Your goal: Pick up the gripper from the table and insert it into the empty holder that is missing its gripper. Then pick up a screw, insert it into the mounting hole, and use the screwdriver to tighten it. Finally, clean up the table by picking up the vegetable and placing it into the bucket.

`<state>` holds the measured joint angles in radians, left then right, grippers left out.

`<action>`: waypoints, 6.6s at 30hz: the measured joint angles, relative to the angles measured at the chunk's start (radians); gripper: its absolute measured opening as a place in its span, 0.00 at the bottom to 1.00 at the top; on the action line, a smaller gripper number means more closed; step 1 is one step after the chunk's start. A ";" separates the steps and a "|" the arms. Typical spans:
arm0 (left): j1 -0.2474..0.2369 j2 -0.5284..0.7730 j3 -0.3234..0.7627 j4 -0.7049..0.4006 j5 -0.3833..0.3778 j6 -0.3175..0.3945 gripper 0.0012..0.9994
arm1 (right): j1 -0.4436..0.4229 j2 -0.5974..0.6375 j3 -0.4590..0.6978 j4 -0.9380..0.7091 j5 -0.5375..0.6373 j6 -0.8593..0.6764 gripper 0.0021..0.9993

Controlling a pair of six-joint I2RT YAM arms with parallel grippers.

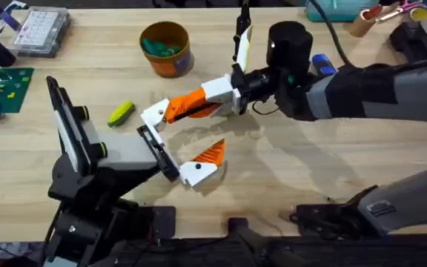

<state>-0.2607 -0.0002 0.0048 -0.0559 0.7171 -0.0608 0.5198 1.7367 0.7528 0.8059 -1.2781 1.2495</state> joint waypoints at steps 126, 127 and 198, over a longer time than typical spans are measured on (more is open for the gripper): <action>0.013 0.006 -0.001 0.002 -0.025 -0.021 0.99 | 0.103 0.019 0.002 -0.002 0.294 0.060 0.57; 0.013 0.006 -0.001 0.002 -0.025 -0.020 0.99 | 0.103 0.019 0.002 -0.002 0.293 0.060 0.57; -0.006 0.000 0.000 -0.005 0.110 0.034 0.99 | -0.015 -0.082 -0.012 -0.133 -0.030 -0.010 1.00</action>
<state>-0.2668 0.0002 0.0048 -0.0608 0.8272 -0.0273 0.5052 1.6551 0.7410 0.6730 -1.3080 1.2397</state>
